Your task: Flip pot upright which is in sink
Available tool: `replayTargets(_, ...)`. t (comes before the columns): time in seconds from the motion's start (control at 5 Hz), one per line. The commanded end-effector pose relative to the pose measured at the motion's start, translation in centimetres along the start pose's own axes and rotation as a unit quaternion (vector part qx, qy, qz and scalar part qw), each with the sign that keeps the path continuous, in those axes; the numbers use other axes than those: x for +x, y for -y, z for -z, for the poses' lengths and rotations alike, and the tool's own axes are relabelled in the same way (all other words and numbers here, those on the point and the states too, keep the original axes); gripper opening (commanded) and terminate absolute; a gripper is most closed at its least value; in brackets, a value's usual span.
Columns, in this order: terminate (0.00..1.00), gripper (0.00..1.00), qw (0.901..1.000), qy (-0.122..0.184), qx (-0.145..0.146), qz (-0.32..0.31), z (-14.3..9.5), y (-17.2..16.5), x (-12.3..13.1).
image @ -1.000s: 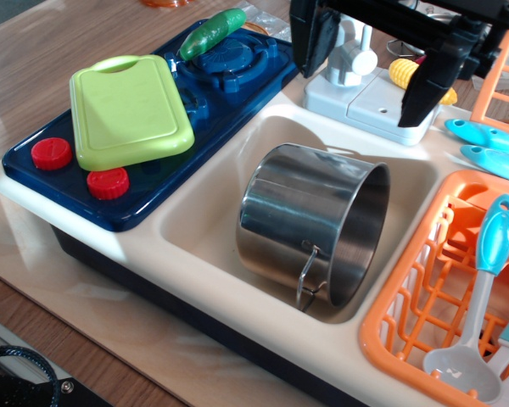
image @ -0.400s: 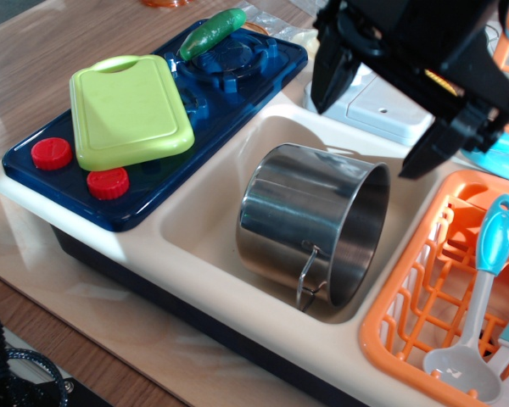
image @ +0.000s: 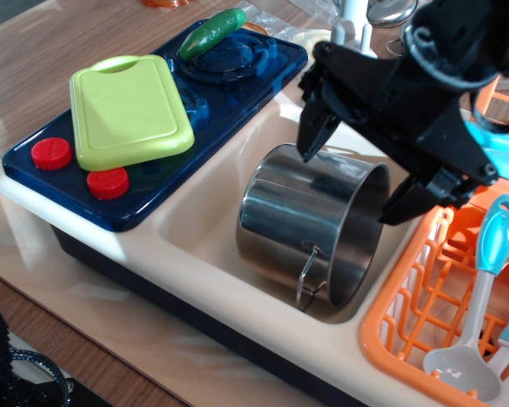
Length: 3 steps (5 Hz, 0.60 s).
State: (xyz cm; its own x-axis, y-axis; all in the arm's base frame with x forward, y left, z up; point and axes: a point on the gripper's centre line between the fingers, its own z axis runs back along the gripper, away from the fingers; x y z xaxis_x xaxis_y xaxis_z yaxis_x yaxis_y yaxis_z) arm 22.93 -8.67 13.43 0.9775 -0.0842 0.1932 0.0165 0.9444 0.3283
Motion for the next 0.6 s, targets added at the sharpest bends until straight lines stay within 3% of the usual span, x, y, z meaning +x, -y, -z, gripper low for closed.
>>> replayTargets(0.0, 0.00, 1.00, 0.9996, 0.023, -0.014, -0.006, 0.7, -0.6, 0.0)
replayTargets(0.2, 0.00, 1.00, 0.9995, 0.030, -0.012, 0.004, 1.7, -1.6, -0.5)
replayTargets(0.4, 0.00, 0.00, 0.9992, 0.039, 0.000, 0.003, 2.4, -2.8, -1.1)
